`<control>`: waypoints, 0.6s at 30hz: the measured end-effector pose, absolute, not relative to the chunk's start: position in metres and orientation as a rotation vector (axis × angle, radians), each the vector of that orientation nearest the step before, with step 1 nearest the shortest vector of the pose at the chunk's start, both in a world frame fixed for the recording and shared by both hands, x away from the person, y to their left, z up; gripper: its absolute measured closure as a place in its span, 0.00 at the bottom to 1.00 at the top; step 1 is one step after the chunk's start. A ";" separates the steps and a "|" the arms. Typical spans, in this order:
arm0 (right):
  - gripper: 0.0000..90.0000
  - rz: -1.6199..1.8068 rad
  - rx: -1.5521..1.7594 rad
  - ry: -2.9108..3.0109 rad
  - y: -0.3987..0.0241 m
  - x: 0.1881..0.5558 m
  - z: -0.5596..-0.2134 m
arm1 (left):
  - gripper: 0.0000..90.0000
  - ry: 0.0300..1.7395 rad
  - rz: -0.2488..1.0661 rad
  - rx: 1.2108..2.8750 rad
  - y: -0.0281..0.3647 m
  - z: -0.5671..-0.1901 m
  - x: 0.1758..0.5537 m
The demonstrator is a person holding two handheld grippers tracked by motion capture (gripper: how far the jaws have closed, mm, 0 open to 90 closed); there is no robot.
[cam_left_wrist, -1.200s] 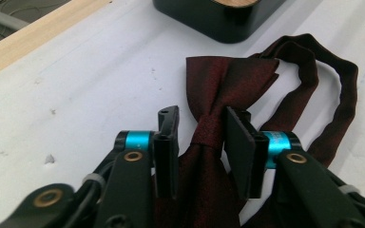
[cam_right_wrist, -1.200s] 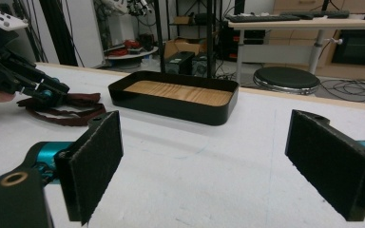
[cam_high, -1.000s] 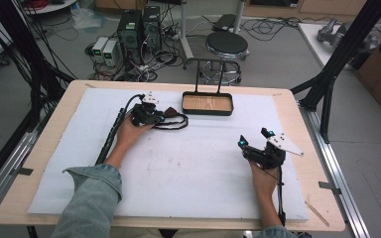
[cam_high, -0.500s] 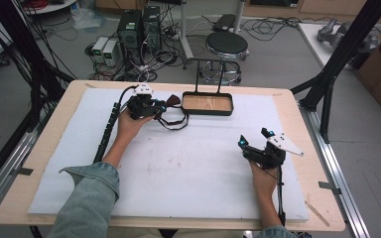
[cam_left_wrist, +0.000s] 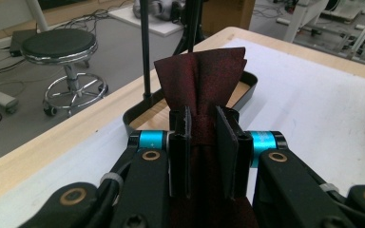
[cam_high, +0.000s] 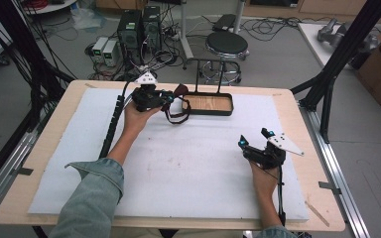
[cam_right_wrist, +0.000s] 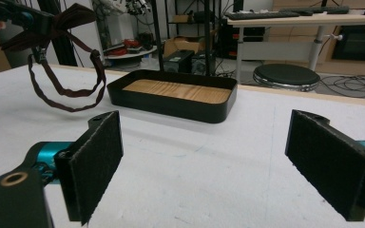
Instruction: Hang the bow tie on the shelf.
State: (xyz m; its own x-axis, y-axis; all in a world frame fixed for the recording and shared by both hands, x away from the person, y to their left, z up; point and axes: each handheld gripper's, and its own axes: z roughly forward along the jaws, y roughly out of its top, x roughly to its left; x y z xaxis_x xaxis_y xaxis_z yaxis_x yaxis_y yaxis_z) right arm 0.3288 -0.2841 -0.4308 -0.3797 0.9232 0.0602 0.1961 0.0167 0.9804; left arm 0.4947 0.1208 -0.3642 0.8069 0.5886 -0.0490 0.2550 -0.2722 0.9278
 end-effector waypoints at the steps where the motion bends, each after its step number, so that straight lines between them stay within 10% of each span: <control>1: 0.13 1.414 1.160 1.642 -0.284 0.329 -0.431 | 0.84 0.639 0.368 1.860 0.120 -0.363 0.495; 18: 0.13 1.415 1.163 1.645 -0.285 0.329 -0.431 | 0.85 0.608 0.340 1.731 0.123 -0.333 0.507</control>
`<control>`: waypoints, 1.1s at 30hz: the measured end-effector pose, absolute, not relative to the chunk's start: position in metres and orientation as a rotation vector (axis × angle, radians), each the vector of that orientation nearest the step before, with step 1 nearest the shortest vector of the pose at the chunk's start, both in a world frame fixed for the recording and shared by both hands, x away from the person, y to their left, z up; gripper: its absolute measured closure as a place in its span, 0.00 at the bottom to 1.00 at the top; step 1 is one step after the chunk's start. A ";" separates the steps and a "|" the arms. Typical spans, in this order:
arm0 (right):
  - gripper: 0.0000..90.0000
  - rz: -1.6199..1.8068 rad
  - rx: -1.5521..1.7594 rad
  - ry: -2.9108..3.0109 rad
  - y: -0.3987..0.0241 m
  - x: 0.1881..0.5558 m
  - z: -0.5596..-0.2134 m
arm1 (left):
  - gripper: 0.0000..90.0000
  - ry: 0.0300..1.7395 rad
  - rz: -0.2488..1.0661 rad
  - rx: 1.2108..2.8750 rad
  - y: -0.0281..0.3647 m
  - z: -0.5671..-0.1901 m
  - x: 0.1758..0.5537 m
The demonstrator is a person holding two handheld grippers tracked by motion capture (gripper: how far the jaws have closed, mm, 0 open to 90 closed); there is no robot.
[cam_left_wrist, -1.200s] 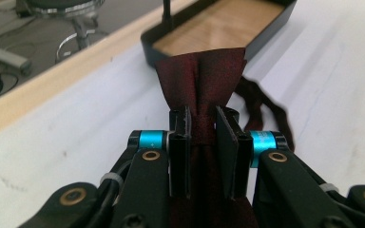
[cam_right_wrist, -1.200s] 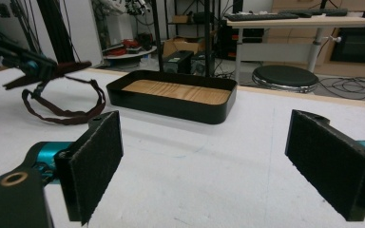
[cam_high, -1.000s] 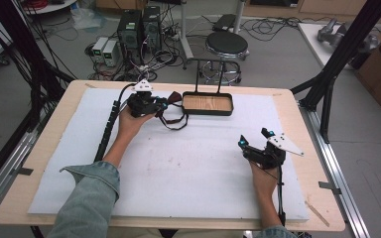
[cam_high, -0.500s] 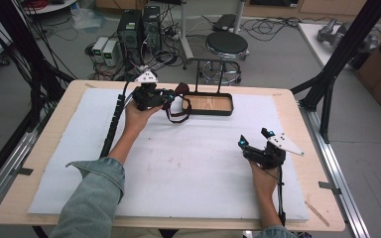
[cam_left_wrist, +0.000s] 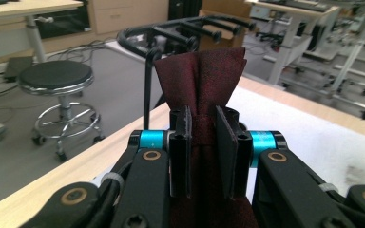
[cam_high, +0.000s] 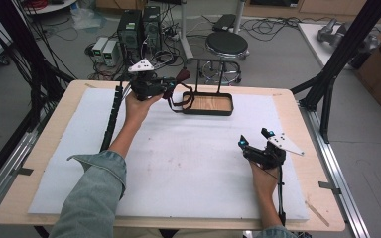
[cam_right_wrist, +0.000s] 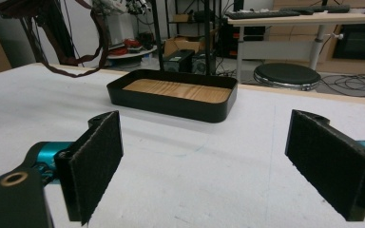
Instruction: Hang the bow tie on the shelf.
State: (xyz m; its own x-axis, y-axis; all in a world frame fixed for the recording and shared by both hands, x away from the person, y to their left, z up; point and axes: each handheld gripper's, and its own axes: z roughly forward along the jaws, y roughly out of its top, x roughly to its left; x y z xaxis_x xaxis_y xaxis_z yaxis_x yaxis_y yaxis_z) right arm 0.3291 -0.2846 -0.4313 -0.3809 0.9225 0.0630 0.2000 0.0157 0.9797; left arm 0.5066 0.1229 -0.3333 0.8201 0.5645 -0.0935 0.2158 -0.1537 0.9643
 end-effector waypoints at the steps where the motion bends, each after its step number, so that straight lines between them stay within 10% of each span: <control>1: 0.13 1.415 1.163 1.645 -0.285 0.329 -0.431 | 0.85 0.606 0.333 1.730 0.123 -0.332 0.508; 33: 0.13 1.424 1.161 1.639 -0.286 0.330 -0.432 | 0.85 0.642 0.329 1.668 0.118 -0.298 0.535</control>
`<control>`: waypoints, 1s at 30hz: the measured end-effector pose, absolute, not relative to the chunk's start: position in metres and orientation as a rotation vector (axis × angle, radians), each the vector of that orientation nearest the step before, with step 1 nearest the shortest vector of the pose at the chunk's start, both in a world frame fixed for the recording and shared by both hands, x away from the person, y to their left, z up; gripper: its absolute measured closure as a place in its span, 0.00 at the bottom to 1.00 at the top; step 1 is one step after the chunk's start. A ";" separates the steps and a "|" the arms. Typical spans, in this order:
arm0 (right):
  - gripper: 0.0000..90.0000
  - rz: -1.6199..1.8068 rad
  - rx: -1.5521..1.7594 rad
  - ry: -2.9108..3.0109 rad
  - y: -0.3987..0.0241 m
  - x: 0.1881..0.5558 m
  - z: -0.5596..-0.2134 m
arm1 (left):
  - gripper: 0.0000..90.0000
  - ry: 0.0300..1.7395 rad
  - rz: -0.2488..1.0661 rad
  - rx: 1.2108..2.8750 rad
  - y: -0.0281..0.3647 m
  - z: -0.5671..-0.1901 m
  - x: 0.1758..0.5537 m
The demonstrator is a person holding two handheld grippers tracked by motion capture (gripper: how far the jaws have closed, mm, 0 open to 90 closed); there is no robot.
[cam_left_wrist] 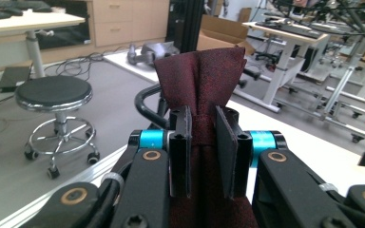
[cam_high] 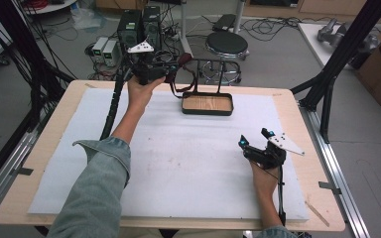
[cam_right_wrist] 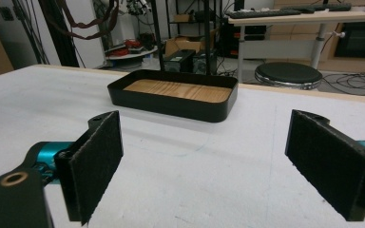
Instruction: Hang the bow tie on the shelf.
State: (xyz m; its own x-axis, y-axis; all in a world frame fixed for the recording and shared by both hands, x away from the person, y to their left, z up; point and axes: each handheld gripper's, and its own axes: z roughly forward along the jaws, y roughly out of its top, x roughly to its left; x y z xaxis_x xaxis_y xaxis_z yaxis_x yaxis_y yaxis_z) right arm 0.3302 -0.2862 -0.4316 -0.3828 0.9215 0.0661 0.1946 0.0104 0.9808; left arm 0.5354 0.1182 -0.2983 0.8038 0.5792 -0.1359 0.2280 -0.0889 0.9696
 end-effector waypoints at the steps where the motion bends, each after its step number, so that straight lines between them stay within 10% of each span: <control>1: 0.13 1.424 1.165 1.640 -0.286 0.330 -0.432 | 0.85 0.648 0.328 1.666 0.118 -0.298 0.537; 30: 0.13 1.432 1.166 1.649 -0.286 0.330 -0.432 | 0.84 0.823 0.299 1.630 0.121 -0.325 0.559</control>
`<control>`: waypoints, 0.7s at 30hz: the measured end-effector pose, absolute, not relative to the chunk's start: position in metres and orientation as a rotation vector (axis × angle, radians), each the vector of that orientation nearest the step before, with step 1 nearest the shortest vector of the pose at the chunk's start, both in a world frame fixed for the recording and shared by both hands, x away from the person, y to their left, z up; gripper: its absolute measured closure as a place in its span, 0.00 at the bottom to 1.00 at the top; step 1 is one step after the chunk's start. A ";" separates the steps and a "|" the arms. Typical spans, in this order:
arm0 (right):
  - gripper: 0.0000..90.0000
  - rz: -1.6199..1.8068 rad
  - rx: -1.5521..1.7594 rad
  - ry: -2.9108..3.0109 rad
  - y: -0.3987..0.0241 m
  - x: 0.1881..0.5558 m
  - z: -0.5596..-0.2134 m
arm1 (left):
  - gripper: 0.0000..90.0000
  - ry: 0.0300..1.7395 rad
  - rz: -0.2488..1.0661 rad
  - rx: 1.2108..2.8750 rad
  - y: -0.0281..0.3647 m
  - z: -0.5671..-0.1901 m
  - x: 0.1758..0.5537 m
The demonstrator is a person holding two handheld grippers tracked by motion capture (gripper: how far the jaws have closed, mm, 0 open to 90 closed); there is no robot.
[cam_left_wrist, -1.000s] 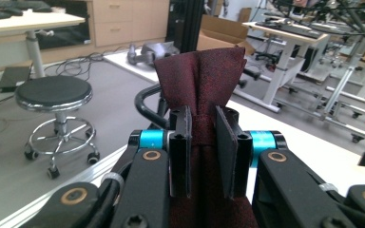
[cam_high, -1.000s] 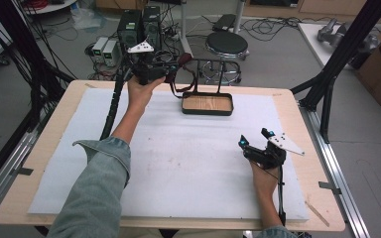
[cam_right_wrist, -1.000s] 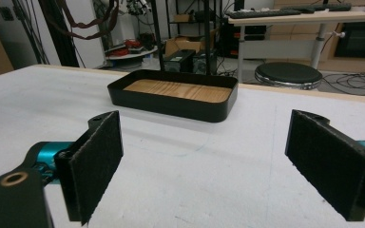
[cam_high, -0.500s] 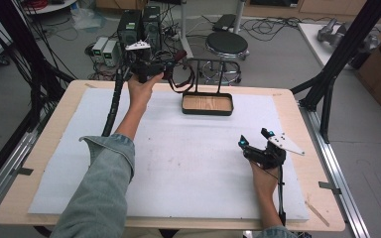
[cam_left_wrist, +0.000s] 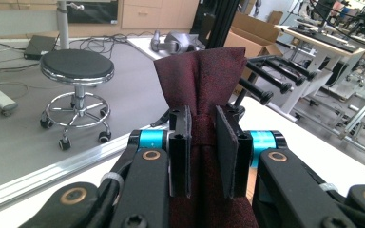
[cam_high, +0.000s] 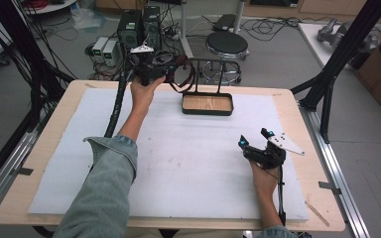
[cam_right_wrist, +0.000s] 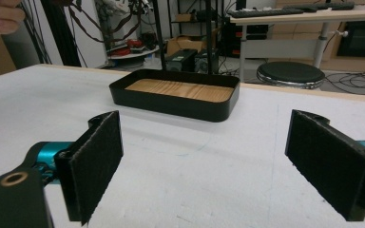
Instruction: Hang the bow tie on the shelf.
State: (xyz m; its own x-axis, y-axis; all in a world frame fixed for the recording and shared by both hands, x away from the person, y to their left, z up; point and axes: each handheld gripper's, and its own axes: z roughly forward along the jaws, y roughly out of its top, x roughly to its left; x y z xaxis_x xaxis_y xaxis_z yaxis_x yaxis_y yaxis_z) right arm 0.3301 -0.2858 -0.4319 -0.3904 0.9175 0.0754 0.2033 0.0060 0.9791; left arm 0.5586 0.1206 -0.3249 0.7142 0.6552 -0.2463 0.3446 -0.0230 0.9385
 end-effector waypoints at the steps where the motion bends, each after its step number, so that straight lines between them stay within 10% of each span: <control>1: 0.13 1.431 1.165 1.649 -0.286 0.330 -0.432 | 0.84 0.826 0.294 1.627 0.120 -0.327 0.559; 21: 0.13 1.431 1.170 1.652 -0.286 0.330 -0.432 | 0.84 0.849 0.283 1.651 0.120 -0.344 0.559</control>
